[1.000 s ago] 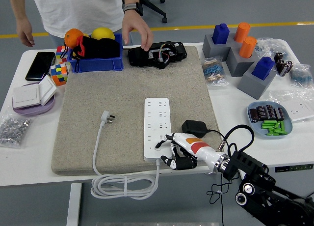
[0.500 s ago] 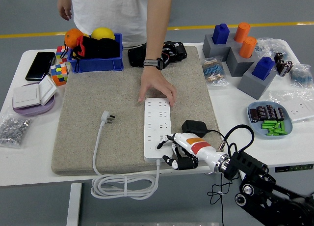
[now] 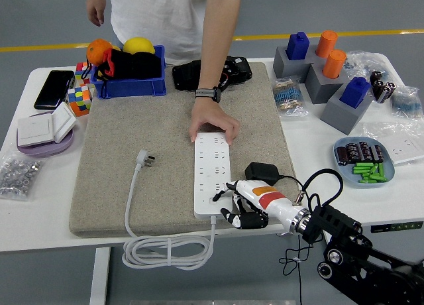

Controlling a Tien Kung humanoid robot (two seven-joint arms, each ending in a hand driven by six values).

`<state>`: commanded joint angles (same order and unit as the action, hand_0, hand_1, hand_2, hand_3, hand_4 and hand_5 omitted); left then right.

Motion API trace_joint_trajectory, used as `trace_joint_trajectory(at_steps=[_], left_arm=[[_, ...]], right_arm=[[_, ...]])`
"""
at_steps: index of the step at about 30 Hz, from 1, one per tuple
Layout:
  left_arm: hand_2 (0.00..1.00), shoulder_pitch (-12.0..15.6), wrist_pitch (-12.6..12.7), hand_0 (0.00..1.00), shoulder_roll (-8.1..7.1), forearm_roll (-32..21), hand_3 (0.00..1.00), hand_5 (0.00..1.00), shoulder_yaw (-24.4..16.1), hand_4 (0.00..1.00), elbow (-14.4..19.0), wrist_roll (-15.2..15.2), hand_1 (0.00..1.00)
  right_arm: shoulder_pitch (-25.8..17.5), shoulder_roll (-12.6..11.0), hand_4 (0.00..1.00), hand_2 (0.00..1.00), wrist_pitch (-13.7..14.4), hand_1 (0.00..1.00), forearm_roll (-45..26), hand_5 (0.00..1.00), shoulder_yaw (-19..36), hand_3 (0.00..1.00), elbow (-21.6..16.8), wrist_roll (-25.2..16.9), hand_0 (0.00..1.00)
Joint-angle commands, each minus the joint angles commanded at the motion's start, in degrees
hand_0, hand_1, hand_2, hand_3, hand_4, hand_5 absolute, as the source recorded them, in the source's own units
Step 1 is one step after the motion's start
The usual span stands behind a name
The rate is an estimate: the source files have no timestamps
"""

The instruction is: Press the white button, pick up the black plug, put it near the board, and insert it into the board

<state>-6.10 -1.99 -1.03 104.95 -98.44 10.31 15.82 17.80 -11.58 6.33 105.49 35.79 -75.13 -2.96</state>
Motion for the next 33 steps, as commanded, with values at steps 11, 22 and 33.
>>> trace_joint_trajectory(at_steps=[11,22,33], left_arm=[[0.5,0.02,-0.02,0.473,-0.03,0.29,0.586,0.27,-0.24,0.565,0.0,0.02,0.497],[0.5,0.01,-0.02,0.473,0.06,0.19,0.585,0.27,-0.2,0.564,0.0,0.03,0.497],[0.5,-0.11,0.01,0.473,0.13,-0.35,0.585,0.268,0.2,0.565,0.0,0.02,0.498]], right_arm=[[-0.59,-0.04,0.567,0.152,0.14,0.002,-3.78,0.155,3.65,0.613,-7.34,-1.77,0.002],[-1.41,0.18,0.709,0.517,-0.07,0.502,-2.48,0.127,10.18,0.636,-5.79,-3.03,0.489],[-1.65,0.9,0.948,0.846,-1.79,0.907,-3.76,0.268,12.8,0.837,-0.28,-2.79,0.886]])
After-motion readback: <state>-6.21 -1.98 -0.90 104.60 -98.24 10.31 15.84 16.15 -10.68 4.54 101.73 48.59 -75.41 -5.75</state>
